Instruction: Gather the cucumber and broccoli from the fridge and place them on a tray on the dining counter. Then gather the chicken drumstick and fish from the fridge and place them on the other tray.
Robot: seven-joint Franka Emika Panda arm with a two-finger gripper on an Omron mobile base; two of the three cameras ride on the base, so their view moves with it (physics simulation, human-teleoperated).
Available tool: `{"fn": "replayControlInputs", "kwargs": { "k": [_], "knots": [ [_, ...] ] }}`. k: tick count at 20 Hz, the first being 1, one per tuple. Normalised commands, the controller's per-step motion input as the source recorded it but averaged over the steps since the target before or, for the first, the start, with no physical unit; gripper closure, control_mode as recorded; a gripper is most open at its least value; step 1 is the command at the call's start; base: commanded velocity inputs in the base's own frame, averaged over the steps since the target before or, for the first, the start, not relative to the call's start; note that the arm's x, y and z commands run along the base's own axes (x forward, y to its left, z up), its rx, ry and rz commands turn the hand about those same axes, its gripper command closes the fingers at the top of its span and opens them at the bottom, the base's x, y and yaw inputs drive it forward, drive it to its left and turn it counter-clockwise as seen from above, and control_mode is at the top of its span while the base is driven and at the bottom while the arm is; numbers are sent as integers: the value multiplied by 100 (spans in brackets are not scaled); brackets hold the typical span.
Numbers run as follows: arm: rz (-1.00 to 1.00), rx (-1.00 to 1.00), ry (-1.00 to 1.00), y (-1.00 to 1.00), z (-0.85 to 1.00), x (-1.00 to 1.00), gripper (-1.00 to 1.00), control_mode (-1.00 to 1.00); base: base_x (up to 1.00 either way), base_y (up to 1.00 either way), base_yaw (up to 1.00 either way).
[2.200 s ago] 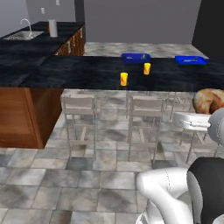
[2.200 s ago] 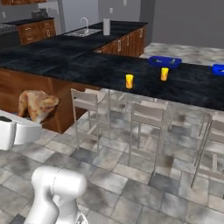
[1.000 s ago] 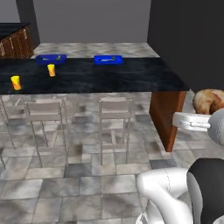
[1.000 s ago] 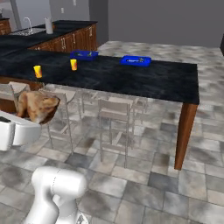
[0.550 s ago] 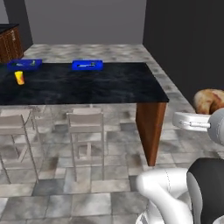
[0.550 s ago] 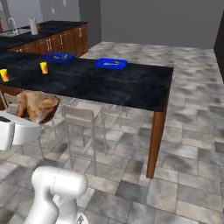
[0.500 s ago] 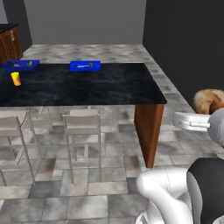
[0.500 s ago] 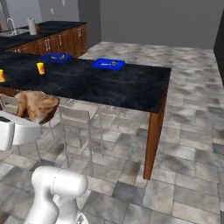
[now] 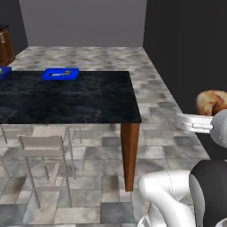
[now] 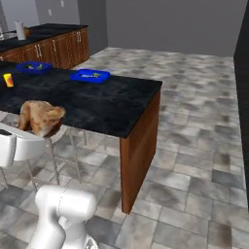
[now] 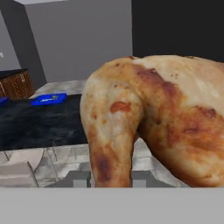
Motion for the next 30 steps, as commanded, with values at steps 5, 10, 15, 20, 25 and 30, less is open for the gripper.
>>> {"fn": "replayControlInputs", "kwargs": {
  "k": [5,10,15,20,25,30],
  "knots": [
    [0,0,0,0,0,0,100,100,58,-100,9],
    [0,0,0,0,0,0,100,100,58,-100,10],
    [0,0,0,0,0,0,100,100,62,-99,12],
    [0,0,0,0,0,0,100,100,83,-80,15],
    [0,0,0,0,0,0,100,100,89,-71,18],
    [0,0,0,0,0,0,100,100,90,-64,21]
  ]
}}
